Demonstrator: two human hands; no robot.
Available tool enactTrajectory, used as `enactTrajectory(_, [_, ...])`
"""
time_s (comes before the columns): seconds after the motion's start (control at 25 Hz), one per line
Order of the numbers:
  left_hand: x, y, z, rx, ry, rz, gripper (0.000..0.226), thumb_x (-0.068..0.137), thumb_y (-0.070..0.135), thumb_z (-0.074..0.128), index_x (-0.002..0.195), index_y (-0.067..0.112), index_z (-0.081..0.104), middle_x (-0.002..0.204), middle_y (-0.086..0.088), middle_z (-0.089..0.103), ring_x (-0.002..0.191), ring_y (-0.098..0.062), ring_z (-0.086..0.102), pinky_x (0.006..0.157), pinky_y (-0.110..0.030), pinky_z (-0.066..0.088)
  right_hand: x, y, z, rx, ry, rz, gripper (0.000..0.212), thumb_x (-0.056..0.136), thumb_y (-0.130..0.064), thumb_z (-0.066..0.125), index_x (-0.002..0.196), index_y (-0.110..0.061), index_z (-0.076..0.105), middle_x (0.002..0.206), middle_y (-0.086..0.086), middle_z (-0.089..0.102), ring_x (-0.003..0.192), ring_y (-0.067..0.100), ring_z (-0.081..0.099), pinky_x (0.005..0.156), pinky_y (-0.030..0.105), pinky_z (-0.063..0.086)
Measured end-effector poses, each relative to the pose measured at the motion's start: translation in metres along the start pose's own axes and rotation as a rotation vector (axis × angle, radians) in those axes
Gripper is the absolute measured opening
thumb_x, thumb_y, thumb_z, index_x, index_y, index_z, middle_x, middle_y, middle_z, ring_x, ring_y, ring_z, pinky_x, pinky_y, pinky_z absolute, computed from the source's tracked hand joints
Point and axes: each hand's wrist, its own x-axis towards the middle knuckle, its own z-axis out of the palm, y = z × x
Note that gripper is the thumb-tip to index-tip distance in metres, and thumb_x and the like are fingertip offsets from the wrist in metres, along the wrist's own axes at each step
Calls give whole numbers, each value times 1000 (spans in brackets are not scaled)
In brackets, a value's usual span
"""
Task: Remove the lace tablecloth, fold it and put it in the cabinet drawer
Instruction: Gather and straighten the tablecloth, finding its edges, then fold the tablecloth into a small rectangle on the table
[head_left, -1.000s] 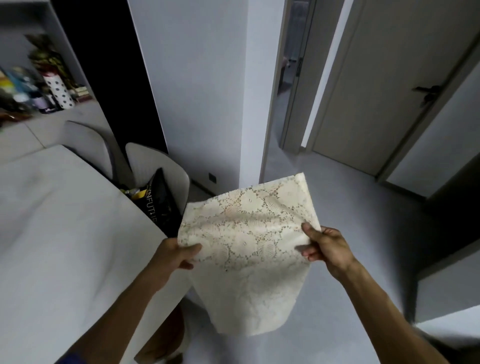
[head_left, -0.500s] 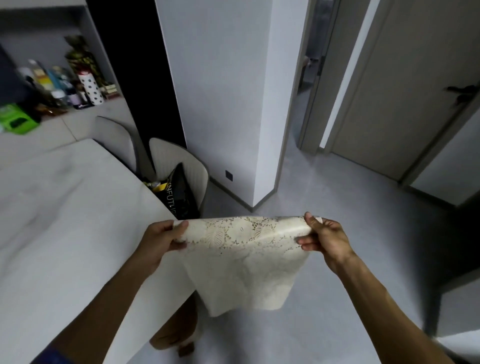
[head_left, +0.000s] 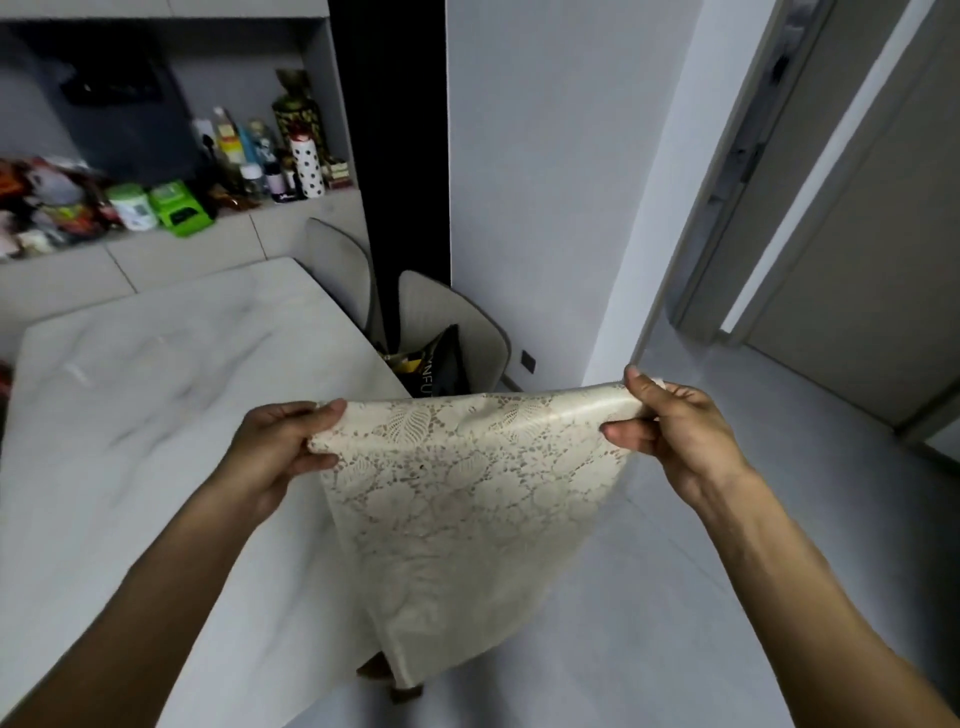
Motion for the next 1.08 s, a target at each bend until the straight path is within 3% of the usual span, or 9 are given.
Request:
enactTrajectory(0.16, [40, 31, -68, 44, 149, -30, 11, 78, 15, 79, 78, 7, 73, 54, 7, 65, 52, -7, 64, 49, -24, 58, 44, 3, 98, -62, -59, 107, 21, 86, -33, 74, 93, -14, 73, 87, 7, 77, 63, 25, 76, 64, 34, 63])
enactTrajectory(0.28, [78, 34, -131, 24, 271, -101, 13, 81, 12, 78, 83, 1, 70, 77, -6, 67, 69, -16, 66, 49, -26, 59, 87, 23, 185, -152, -78, 198, 26, 89, -37, 70, 106, -17, 67, 100, -3, 71, 80, 24, 76, 83, 39, 59])
enactTrajectory(0.4, [112, 38, -183, 29, 342, -206, 15, 86, 8, 73, 90, -4, 66, 97, -17, 64, 83, -26, 64, 45, -29, 59, 120, 38, 267, -226, -75, 269, 17, 92, -34, 66, 101, -19, 67, 98, -2, 67, 73, 20, 69, 68, 30, 50])
enactTrajectory(0.48, [130, 53, -211, 24, 418, -202, 13, 88, 4, 69, 81, -1, 60, 102, -19, 59, 80, -27, 61, 41, -26, 56, 132, 37, 324, -261, -75, 266, 19, 95, -28, 63, 103, -11, 67, 95, 7, 65, 64, 19, 61, 61, 31, 46])
enactTrajectory(0.6, [149, 112, -245, -70, 513, 102, 17, 92, 7, 66, 76, 7, 58, 90, -15, 59, 69, -21, 57, 52, -22, 58, 142, 6, 400, -34, -100, 47, 22, 97, -18, 62, 103, 2, 66, 86, 11, 65, 58, 16, 60, 49, 24, 51])
enactTrajectory(0.72, [135, 189, -272, -139, 455, 529, 18, 96, 11, 60, 78, 15, 63, 84, -4, 65, 83, -16, 63, 85, -33, 58, 140, -48, 440, 309, -255, -237, 13, 96, -12, 61, 85, -9, 68, 72, -2, 74, 65, 10, 70, 61, 20, 55])
enactTrajectory(0.84, [102, 221, -296, -124, 403, 746, 14, 94, 14, 62, 81, 18, 66, 84, 1, 71, 86, -15, 67, 87, -34, 58, 127, -73, 457, 393, -380, -363, 11, 95, -10, 62, 92, -7, 72, 85, 2, 77, 84, 14, 72, 76, 23, 56])
enactTrajectory(0.96, [80, 186, -307, -62, 394, 707, 10, 93, 13, 63, 85, 15, 67, 90, -5, 71, 89, -18, 68, 86, -31, 58, 117, -42, 444, 336, -373, -303, 12, 95, -8, 60, 85, -8, 68, 82, 0, 76, 81, 12, 71, 74, 23, 56])
enactTrajectory(1.08, [74, 94, -313, -70, 433, 486, 7, 93, 8, 62, 89, 2, 60, 91, -18, 55, 88, -26, 54, 85, -27, 56, 113, 35, 417, 207, -325, -107, 16, 94, -8, 61, 80, -11, 68, 75, -1, 73, 73, 11, 69, 69, 24, 55])
